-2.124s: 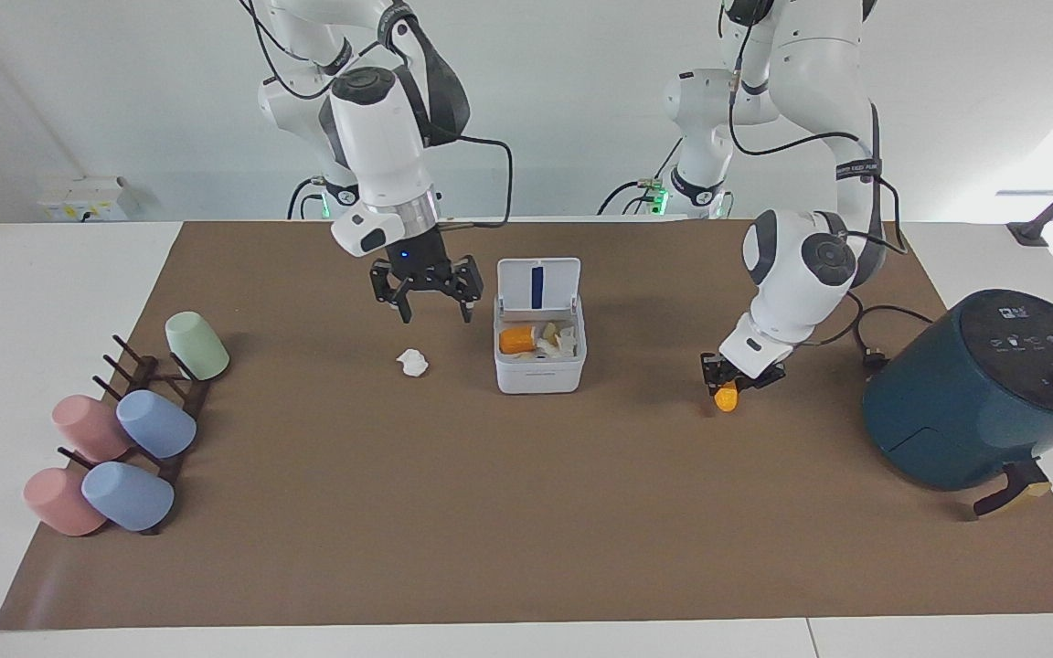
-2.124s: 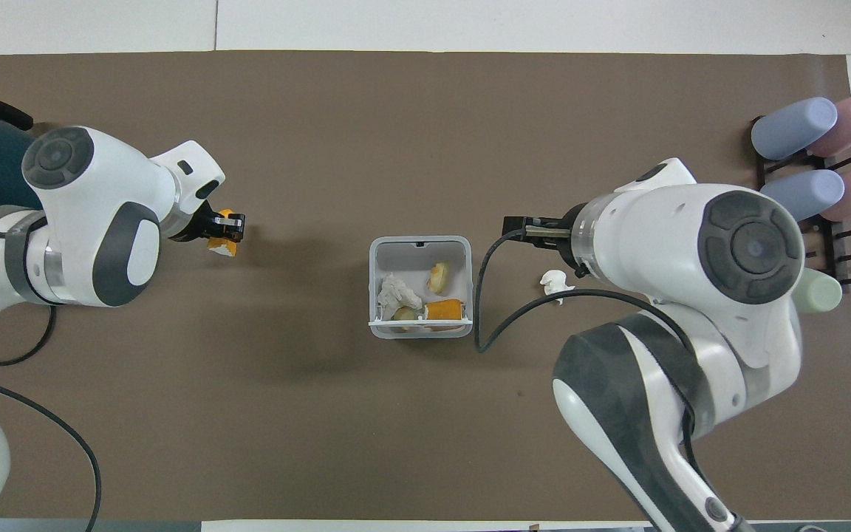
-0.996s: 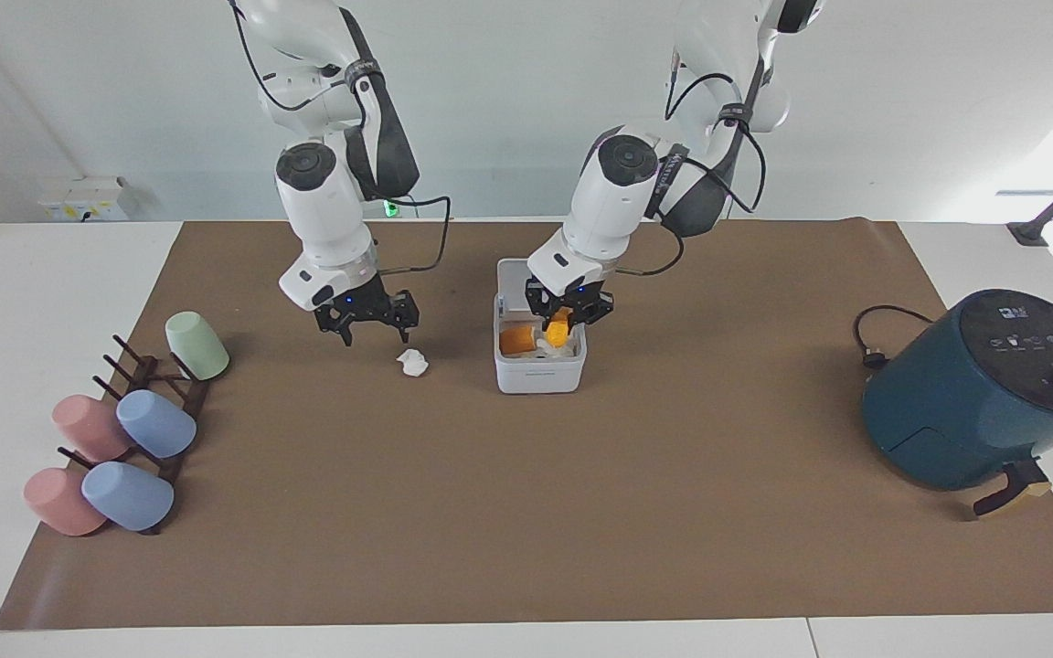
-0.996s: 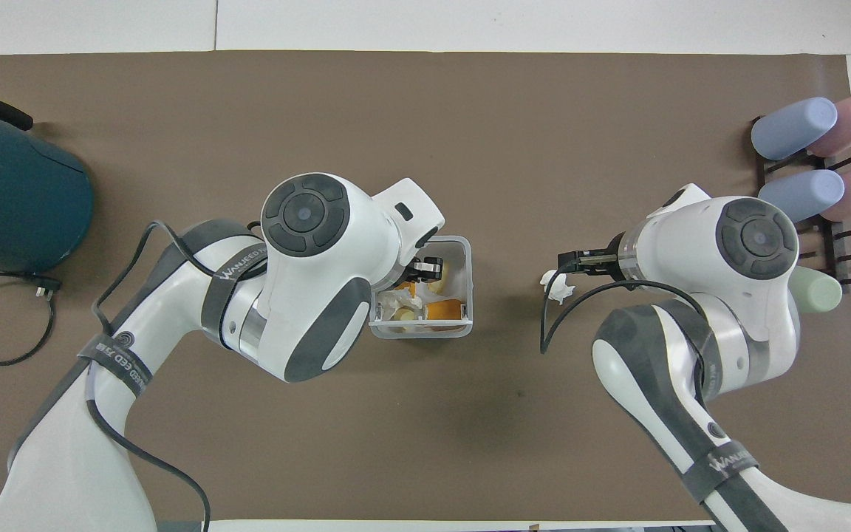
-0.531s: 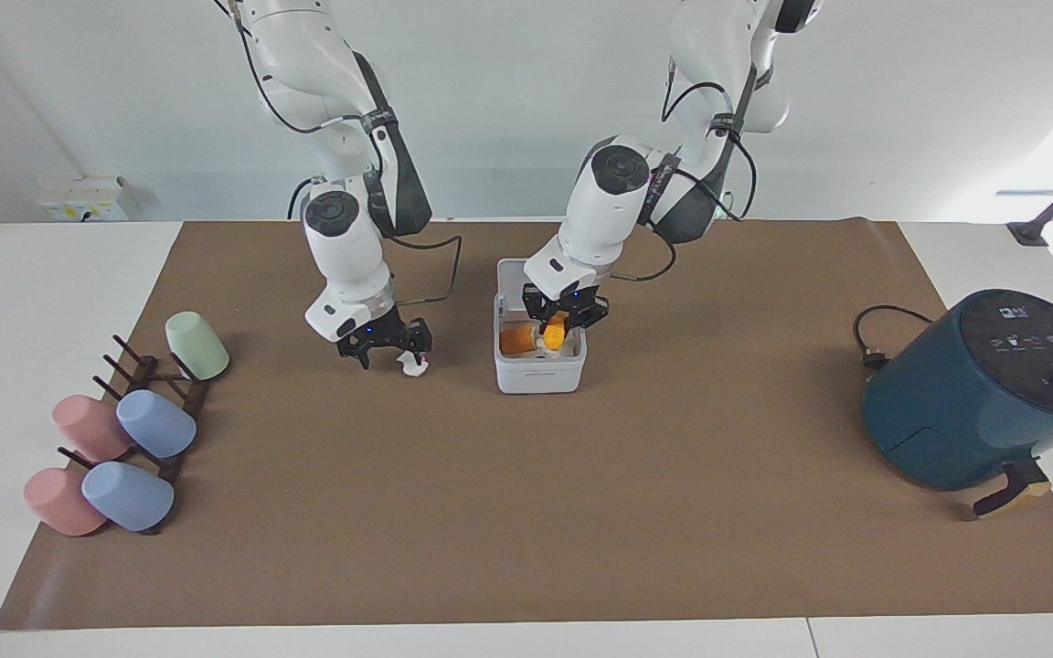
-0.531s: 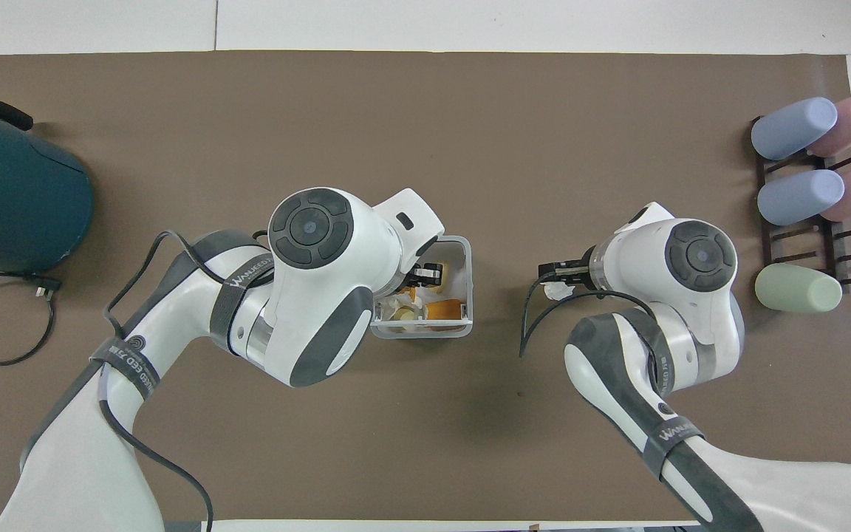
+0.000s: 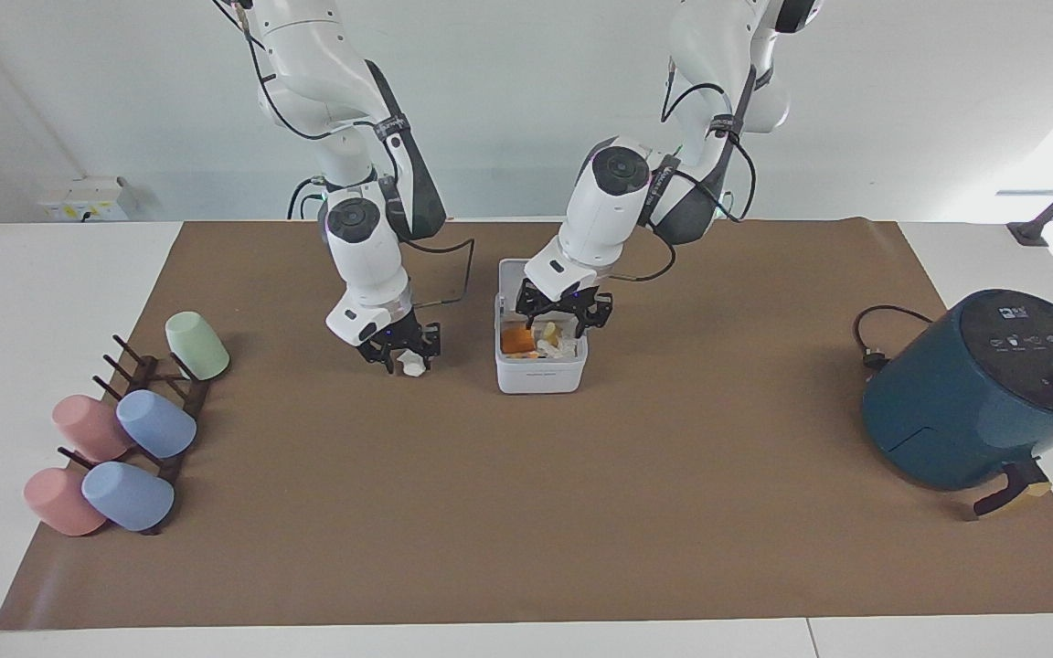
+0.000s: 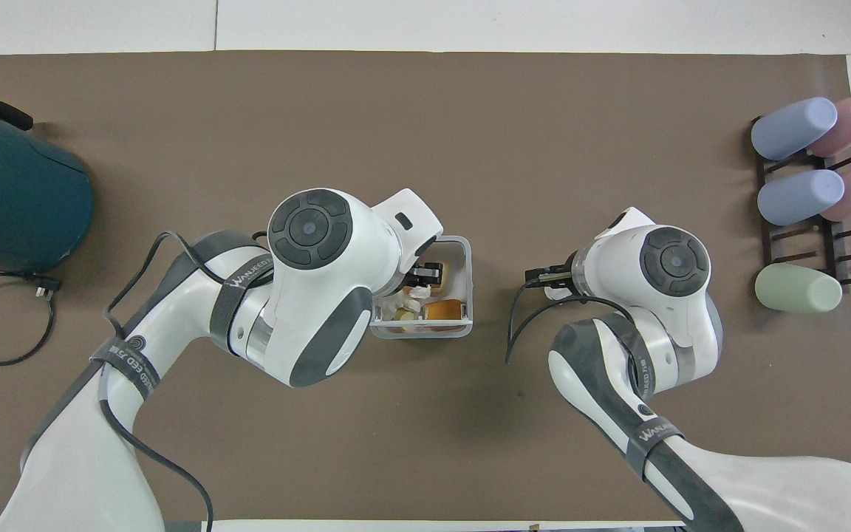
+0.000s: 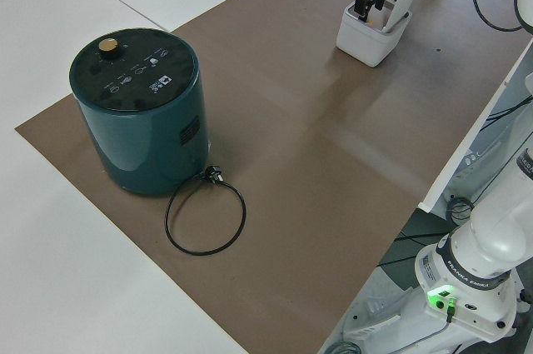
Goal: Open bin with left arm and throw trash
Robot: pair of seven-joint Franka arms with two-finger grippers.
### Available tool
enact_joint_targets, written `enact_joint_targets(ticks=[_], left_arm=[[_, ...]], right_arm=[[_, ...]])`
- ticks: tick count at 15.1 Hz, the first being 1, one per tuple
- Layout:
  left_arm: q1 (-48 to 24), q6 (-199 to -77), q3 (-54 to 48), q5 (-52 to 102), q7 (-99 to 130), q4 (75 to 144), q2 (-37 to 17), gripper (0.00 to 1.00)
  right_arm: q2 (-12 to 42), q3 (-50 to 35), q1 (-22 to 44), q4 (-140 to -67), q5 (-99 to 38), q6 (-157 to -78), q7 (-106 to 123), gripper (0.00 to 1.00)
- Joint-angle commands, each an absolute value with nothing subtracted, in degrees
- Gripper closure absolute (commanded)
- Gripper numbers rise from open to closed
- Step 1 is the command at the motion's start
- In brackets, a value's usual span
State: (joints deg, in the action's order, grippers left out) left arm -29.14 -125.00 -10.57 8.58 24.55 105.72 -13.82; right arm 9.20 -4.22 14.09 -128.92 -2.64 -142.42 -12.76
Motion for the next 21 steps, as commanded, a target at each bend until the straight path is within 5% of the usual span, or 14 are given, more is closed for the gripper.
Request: enact_joint_targets(ticks=[1, 5, 11, 21], left_arm=[[-29.0, -122.3, -9.5, 10.1, 25.4, 104.5, -12.6, 0.0], [-23.6, -112.6, -8.9, 11.0, 25.0, 96.9, -12.4, 0.0], [-11.8, -104.1, -8.6, 10.1, 21.3, 96.1, -6.0, 0.0], [1.9, -87.5, -8.3, 2.4, -3.1, 99.0, 3.9, 0.0]], right_arm=[[8.6, -4.4, 14.1, -129.2, -2.6, -142.6, -12.1, 1.0], [5.9, -4.4, 14.0, -127.8, -2.7, -140.8, -15.6, 1.0], [5.3, -7.8, 14.2, -115.0, -3.3, -128.6, -25.5, 1.0], [8.0, -9.8, 23.2, -111.3, -5.9, -135.4, -41.9, 1.0]])
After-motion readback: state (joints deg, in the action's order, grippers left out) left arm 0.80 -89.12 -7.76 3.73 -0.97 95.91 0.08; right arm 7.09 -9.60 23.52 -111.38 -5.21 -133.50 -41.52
